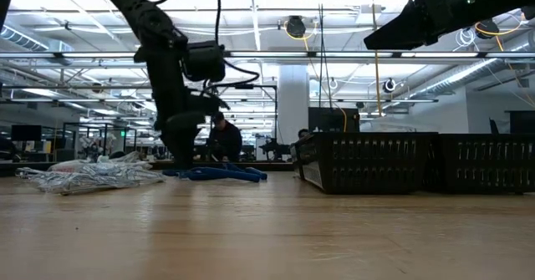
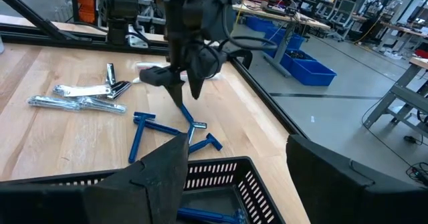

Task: Pick & Place Travel size toiletries
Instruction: Put the razor into the top left black basket

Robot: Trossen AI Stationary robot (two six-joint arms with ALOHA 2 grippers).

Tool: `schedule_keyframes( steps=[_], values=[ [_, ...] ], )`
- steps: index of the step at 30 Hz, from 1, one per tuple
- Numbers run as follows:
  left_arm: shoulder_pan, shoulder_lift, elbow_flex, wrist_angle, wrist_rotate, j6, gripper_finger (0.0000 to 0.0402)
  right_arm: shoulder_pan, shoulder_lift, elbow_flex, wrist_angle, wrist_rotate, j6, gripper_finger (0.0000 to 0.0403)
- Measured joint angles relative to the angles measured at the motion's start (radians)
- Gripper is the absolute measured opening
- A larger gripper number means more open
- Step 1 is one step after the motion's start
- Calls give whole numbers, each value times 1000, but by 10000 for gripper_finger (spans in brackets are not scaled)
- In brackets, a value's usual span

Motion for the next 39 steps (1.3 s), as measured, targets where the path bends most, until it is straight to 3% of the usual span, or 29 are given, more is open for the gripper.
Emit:
schedule_keyframes(
  steps=[10,18,25,30,39],
  values=[
    [11,-1,-53,22,51,9,218,0,0,0,0,0,0,238],
    [11,27,-52,67,91,114,218,0,0,0,1,0,2,238],
    [20,70,-50,79,165,92,214,0,0,0,1,0,14,238],
    [16,75,-50,82,164,87,164,0,0,0,1,0,14,238],
    [16,76,-51,88,171,80,17,0,0,0,1,0,15,238]
  ],
)
